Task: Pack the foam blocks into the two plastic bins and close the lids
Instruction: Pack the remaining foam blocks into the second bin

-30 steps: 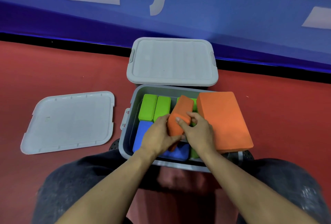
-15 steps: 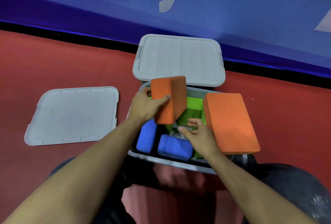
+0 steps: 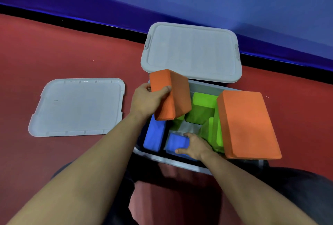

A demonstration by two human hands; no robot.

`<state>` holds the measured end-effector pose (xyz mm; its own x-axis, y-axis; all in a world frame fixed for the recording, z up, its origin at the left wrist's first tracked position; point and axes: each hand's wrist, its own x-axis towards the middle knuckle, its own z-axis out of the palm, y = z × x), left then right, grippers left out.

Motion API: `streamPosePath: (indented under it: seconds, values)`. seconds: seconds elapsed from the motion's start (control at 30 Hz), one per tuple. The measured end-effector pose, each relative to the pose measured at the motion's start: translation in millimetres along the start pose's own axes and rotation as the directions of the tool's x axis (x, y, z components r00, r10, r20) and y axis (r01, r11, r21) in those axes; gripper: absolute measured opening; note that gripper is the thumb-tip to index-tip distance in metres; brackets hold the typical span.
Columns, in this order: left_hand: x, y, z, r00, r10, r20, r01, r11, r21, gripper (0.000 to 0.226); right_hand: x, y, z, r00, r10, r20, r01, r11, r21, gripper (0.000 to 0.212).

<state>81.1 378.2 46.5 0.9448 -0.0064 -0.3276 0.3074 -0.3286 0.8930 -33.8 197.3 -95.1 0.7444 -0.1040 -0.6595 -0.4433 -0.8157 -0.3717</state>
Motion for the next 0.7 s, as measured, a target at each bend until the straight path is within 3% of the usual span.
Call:
streamPosePath:
  seconds: [0.1, 0.27, 0.5, 0.6, 0.7]
  values:
    - [7.2, 0.8, 0.9, 1.0, -0.005, -0.013, 0.005, 1.0, -0.001, 0.046, 6.8, -5.7, 6.8, 0.999, -0.043, -0.012, 0.041, 0.987, -0.154, 0.098]
    - [14.6, 5.5, 2.7, 0.999, -0.009, -0.032, 0.01, 0.999, 0.034, 0.047, 3.6, -7.7, 5.9, 0.994, -0.053, -0.097, 0.03, 0.973, -0.229, 0.079]
    - [6.8, 13.1, 3.7, 0.998, 0.006, -0.065, -0.003, 0.999, 0.052, 0.074, -5.0, 4.4, -10.8, 0.942, 0.213, -0.258, -0.251, 0.96, -0.125, 0.079]
    - [2.9, 15.3, 2.8, 0.997, 0.029, -0.078, -0.02, 0.994, 0.11, 0.073, -2.7, 4.6, -14.5, 0.904, 0.303, -0.303, -0.313, 0.95, 0.018, 0.09]
    - [2.5, 18.8, 1.7, 0.997, 0.044, -0.067, -0.033, 0.988, 0.151, 0.07, 1.5, 3.0, -13.5, 0.907, 0.318, -0.277, -0.327, 0.945, 0.015, 0.097]
